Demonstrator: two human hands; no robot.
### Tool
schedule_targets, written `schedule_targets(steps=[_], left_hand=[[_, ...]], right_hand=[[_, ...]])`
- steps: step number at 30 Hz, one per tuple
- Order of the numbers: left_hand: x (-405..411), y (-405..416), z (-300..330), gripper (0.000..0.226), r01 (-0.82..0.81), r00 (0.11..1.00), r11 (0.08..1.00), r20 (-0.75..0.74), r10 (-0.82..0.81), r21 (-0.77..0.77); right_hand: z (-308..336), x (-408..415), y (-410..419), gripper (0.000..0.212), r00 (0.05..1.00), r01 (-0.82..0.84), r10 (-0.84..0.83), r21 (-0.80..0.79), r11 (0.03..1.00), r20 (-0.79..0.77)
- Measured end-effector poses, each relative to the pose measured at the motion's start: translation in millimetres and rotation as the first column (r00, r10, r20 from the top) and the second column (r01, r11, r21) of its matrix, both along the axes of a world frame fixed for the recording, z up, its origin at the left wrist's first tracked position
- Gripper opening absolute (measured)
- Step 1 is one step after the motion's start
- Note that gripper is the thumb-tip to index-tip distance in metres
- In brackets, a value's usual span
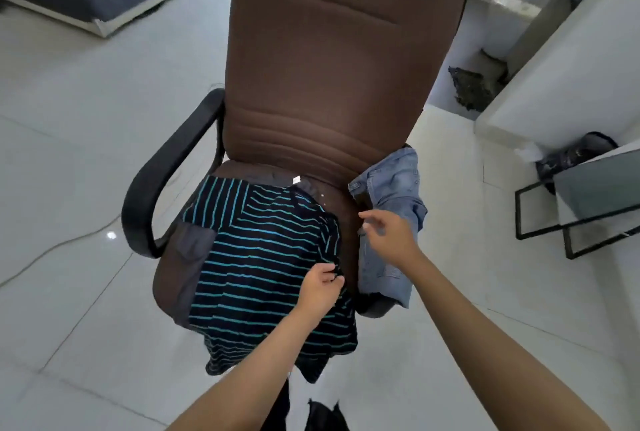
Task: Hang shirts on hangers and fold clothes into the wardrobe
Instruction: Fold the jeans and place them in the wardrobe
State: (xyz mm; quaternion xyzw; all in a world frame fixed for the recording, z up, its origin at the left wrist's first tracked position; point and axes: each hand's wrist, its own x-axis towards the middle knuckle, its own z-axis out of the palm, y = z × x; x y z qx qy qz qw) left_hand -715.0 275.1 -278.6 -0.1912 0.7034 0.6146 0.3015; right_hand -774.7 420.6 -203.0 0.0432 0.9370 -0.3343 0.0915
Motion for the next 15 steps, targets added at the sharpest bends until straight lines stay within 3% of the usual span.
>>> schedule_targets(steps=[10,12,15], left_hand=[[-52.5,48.9,-53.9,0.027,-0.296,0.884,0.95,0.405,0.233,0.1],[-59.3,60.9,-62.7,0.008,-0.364,0.824,0.923,0.504,0.257,0.125],[-63.3,83.5,-72.9,0.017,-0.511,0.71,0.845,0.631,0.311,0.159]], right_hand=[[-37.6,-135.7,59.2,0.03,0.95,-0.285,0.255,0.167,0.944,0.181],[-48.7,-170.2,70.3,0.029,0.923,-0.374,0.342,0.198,0.906,0.176],[-70.3,-218.6,81.6,0.03,0.842,-0.54,0.505,0.312,0.782,0.19]])
